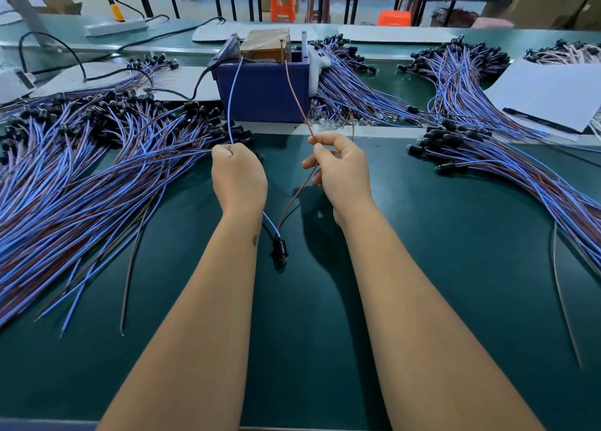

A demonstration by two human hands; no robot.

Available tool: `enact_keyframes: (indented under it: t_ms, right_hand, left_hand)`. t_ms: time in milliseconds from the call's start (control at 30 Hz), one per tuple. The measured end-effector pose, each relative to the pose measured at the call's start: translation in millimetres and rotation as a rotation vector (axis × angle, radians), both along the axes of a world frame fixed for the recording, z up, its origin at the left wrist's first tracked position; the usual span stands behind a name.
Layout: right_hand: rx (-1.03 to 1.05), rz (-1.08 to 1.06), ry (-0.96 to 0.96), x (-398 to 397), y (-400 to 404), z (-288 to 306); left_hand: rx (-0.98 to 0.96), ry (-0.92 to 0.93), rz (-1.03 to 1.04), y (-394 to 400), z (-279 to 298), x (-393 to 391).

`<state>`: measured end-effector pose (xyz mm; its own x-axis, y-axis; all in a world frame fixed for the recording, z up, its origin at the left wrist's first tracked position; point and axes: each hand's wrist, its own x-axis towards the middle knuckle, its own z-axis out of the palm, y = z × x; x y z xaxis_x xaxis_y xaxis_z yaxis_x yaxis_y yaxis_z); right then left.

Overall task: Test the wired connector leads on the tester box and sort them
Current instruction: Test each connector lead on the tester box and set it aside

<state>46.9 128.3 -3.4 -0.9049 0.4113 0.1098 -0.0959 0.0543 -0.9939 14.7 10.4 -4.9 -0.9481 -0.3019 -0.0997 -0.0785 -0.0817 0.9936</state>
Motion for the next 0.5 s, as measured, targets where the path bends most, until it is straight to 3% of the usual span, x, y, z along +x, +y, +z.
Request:
enact_keyframes:
  t_ms: [233, 500]
  right_hand:
    - [-0.014, -0.008, -0.002, 0.0, -0.9, -0.1]
    - [-0.013, -0.004, -0.005, 0.4, -1.4, 0.3]
  left_hand:
    - [-0.13, 0.049, 0.121, -1.5, -1.7, -3.7]
    - [0.007, -0.006, 0.06, -2.6, -4.0, -7.3]
